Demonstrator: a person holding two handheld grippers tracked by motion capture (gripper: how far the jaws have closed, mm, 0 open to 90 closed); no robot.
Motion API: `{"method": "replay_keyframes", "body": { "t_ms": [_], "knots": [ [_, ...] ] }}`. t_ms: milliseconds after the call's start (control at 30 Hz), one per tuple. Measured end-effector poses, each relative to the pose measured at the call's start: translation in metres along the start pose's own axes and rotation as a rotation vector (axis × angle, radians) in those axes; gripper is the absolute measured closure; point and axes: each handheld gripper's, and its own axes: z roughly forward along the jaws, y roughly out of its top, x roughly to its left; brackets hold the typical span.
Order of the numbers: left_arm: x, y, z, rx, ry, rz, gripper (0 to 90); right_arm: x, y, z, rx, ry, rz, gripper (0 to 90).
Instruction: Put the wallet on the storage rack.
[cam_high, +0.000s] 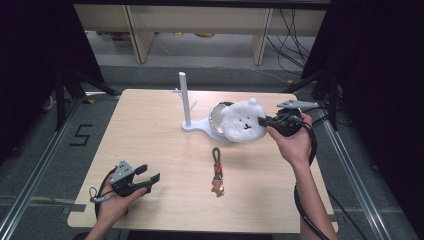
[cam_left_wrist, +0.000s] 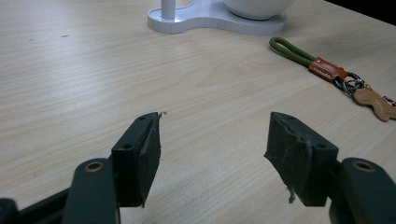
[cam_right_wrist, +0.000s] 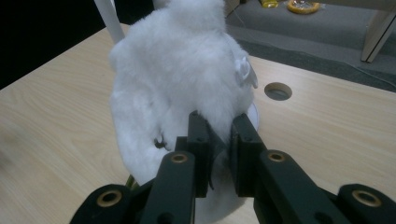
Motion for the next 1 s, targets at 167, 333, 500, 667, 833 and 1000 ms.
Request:
{"method": "replay_keyframes", "body": {
  "t_ms": [167,333,500,667,833,1000],
  "knots": [
    [0.0,0.0,0.0,0.0,0.0,-0.001,34.8,-0.003,0.006,0.004,-0.026,-0.01,-0.013,81.5],
    [0.0,0.0,0.0,-0.001,-0.001,-0.001,34.8,-0.001,0.011,0.007,-0.033,-0.019,0.018,81.5],
    [0.0,0.0,0.0,0.0,0.001,-0.001,34.7,-0.003,0.014,0.011,-0.032,-0.025,0.009,81.5],
    [0.0,0.0,0.0,0.0,0.001,-0.002,34.8,-0.003,0.015,0.018,-0.065,-0.044,0.002,81.5],
    [0.0,0.0,0.0,0.0,0.001,-0.002,34.8,-0.001,0.018,0.023,-0.059,-0.053,0.022,81.4],
    [0.0,-0.001,0.0,-0.001,0.001,-0.003,34.7,-0.001,0.02,0.028,-0.057,-0.046,0.012,81.4]
  ]
}}
